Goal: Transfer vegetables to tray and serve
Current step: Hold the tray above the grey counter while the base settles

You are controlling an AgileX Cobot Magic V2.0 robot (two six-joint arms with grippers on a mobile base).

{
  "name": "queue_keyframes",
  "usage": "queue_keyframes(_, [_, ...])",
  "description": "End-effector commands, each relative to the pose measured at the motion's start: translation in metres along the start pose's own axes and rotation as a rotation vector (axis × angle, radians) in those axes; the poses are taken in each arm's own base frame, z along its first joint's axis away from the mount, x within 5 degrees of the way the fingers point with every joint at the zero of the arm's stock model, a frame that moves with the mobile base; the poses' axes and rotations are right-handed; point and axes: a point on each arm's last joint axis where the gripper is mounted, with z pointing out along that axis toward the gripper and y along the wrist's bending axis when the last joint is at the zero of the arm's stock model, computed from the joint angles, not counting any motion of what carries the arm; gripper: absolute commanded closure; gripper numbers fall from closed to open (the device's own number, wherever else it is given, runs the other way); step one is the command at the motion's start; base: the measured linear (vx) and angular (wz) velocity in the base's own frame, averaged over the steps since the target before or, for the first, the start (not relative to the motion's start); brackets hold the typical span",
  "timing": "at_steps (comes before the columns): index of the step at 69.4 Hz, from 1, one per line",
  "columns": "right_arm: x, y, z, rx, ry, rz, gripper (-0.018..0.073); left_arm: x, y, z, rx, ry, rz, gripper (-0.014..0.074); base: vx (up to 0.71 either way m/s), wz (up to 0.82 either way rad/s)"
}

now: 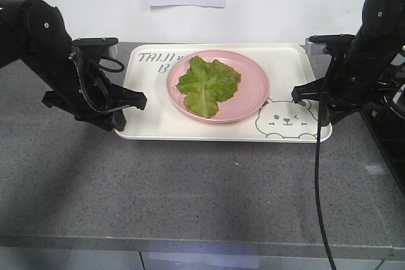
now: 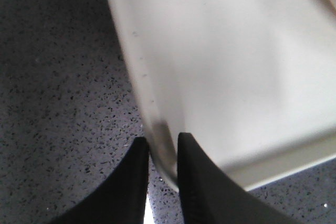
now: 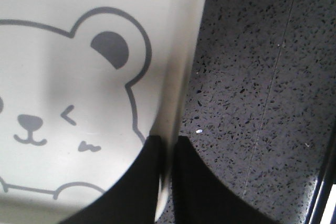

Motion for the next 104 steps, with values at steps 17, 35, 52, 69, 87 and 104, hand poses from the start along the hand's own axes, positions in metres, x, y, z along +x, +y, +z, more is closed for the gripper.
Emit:
queue_keyframes(17, [0.0014,0.0164,-0.0299,-0.093,-0.091,-0.035,0.0568,-0.0050,-0.0253,-0.0306,0.141,-0.143,0.005,0.0604,0.05,0.00])
queue_keyframes(35, [0.0013,0.0164,-0.0299,-0.093,-0.092,-0.035,0.0568,-0.0050,-0.0253,-0.0306,0.141,-0.143,0.005,0.0604,0.05,0.00])
queue_keyframes(52, [0.0013,0.0164,-0.0299,-0.093,-0.092,-0.035,0.0568,-0.0050,-0.0253,-0.0306,0.141,-0.143,0.005,0.0604,0.04,0.00])
queue_keyframes(69, [0.0013,0.0164,-0.0299,-0.093,-0.092,-0.035,0.0568,-0.0050,-0.0253,-0.0306,0.141,-0.143,0.005,0.0604,0.03,0.00])
queue_keyframes(87, [0.0013,0.0164,-0.0299,-0.093,-0.092,-0.035,0.0568,-0.0050,-0.0253,-0.0306,0.141,-0.143,0.005,0.0604,0.03,0.00])
queue_keyframes(104, [0.0013,0.0164,-0.0299,-0.093,-0.092,-0.035,0.0568,-0.0050,-0.0253,-0.0306,0.141,-0.143,0.005,0.0604,0.03,0.00])
